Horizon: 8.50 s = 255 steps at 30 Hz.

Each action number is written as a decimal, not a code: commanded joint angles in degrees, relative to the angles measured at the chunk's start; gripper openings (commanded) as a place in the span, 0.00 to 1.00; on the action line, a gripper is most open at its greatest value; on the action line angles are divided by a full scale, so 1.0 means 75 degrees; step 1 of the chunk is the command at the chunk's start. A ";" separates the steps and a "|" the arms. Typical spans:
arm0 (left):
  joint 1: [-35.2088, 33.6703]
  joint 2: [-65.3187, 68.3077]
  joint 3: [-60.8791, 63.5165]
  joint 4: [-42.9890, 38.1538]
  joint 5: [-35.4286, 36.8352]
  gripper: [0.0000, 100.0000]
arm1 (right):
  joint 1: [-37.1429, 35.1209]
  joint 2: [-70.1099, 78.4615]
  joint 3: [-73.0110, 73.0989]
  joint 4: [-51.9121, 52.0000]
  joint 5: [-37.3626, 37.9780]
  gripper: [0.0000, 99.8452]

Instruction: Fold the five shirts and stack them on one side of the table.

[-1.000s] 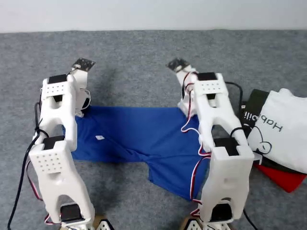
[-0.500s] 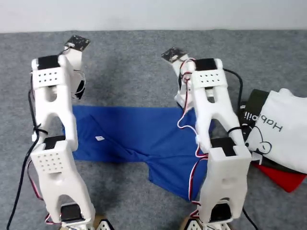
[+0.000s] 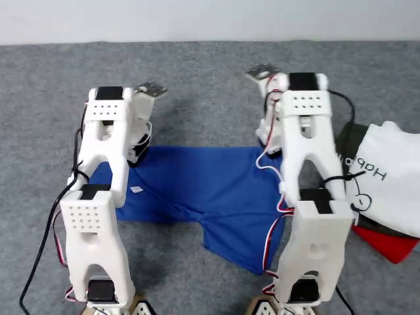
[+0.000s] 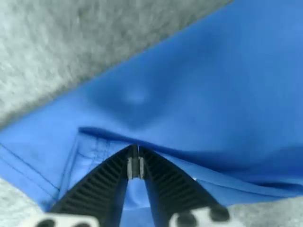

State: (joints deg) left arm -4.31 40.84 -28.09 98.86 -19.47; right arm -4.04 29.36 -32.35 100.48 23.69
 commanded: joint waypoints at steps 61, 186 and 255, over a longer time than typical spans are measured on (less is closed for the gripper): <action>-0.1700 -0.3059 0.3382 0.0199 -0.0504 0.00 | 0.0709 -0.1014 -0.0328 0.0346 -0.0082 0.01; 0.3095 -0.8779 0.7777 -0.1371 0.0375 0.17 | 0.2233 -0.8363 0.4853 0.0322 -0.0082 0.07; 0.6048 -0.1852 0.2760 -0.2473 0.0574 0.01 | 0.6582 -0.9477 0.5380 0.0334 0.0633 0.24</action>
State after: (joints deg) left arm 42.73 30.81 -5.93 82.42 -15.60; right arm 44.92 -40.35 8.44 100.66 28.18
